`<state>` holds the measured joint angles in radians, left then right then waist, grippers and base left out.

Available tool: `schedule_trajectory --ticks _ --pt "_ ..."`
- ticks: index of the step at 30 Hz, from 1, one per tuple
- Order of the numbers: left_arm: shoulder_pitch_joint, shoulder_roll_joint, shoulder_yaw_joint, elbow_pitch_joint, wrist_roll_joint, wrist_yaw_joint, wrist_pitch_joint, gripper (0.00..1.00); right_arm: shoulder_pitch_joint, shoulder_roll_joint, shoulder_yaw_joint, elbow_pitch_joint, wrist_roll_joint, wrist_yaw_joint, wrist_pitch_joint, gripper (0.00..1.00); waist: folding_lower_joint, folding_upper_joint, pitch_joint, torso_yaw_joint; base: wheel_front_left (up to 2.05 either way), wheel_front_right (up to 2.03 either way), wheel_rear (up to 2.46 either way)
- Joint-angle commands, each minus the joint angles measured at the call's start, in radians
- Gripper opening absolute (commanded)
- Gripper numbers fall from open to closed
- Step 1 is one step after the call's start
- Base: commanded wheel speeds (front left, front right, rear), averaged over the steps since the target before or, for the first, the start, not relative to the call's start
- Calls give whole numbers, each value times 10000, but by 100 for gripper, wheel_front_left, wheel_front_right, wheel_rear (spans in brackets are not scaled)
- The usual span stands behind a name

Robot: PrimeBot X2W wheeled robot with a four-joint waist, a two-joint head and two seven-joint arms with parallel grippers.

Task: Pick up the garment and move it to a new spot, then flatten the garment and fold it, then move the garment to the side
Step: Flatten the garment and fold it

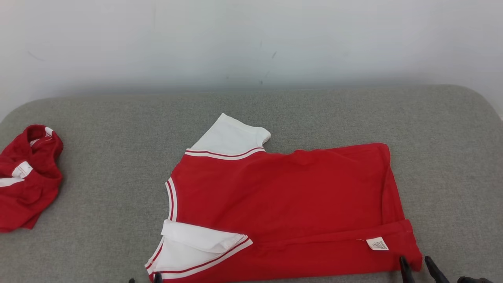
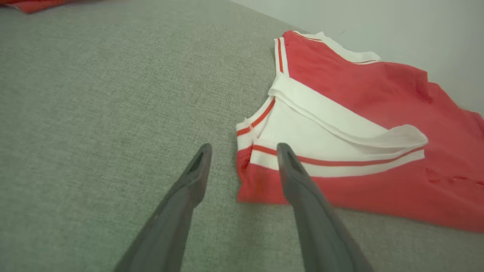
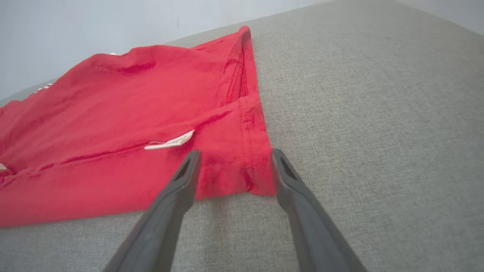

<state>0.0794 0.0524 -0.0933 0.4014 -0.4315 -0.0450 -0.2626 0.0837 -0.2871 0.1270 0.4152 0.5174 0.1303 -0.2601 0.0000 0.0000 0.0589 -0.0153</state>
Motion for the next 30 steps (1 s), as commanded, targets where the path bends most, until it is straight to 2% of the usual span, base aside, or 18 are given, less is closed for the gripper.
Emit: schedule_trajectory --ticks 1,8,12,17,23,30 --pt "43 2 82 -273 78 -74 -31 100 -32 3 -81 -174 -104 13 -48 100 0 0 -64 -5 0 0 0" --pt "292 -14 567 -1851 1399 -33 -31 100 -13 299 -657 -1433 -521 13 -38 100 0 0 -161 6 0 0 0" --pt "499 -19 828 -2575 2357 22 -31 100 72 770 -998 -2024 -726 13 -40 100 0 0 -244 27 0 0 0" --pt "456 -17 986 -3022 2684 127 -31 100 147 1327 -1424 -2464 -950 13 -40 100 0 0 -344 51 0 0 0" --pt "438 -20 973 -3270 2863 300 -29 100 517 1972 -1674 -3103 -1926 13 -40 100 0 0 -394 147 0 0 0" --pt "318 -20 888 -3145 2770 451 -29 100 580 2259 -1584 -3333 -2393 13 -41 100 0 0 -316 114 0 0 0"
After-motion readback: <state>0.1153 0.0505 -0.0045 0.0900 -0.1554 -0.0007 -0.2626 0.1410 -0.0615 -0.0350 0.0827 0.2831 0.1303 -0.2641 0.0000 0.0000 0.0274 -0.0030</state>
